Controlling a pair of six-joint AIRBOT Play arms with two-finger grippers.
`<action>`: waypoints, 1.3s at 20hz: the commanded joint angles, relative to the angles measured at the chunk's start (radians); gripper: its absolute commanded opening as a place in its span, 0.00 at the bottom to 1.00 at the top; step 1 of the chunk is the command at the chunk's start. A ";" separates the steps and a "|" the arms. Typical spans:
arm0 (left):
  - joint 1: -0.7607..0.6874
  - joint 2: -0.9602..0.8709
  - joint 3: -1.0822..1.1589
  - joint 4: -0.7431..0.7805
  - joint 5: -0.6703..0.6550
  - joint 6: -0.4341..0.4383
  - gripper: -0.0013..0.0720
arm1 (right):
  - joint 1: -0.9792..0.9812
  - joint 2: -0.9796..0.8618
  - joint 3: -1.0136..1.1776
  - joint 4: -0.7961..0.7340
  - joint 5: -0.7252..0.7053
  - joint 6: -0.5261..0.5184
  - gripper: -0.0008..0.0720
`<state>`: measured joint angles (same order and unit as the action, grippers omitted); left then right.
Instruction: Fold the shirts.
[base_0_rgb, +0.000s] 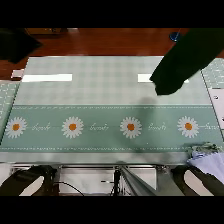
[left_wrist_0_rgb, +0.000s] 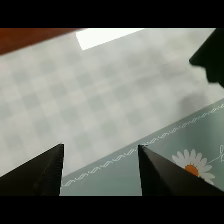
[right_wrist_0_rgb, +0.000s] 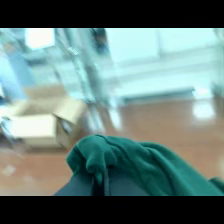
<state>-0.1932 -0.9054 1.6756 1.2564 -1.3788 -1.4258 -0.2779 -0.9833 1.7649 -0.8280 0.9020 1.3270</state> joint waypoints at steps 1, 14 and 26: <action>0.000 0.149 0.007 0.000 0.003 -0.001 0.76 | 0.001 0.109 0.013 0.186 0.013 0.004 0.05; 0.000 0.218 -0.010 0.000 -0.064 -0.028 0.76 | 0.002 0.054 0.011 0.268 0.488 0.060 0.05; 0.000 0.218 -0.178 0.030 -0.095 -0.027 0.76 | 0.777 -0.233 -0.285 -0.270 0.322 0.074 0.05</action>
<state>-0.1932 -0.6888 1.5425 1.2697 -1.4563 -1.4544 0.2718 -1.1267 1.5421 -0.9207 1.3472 1.3872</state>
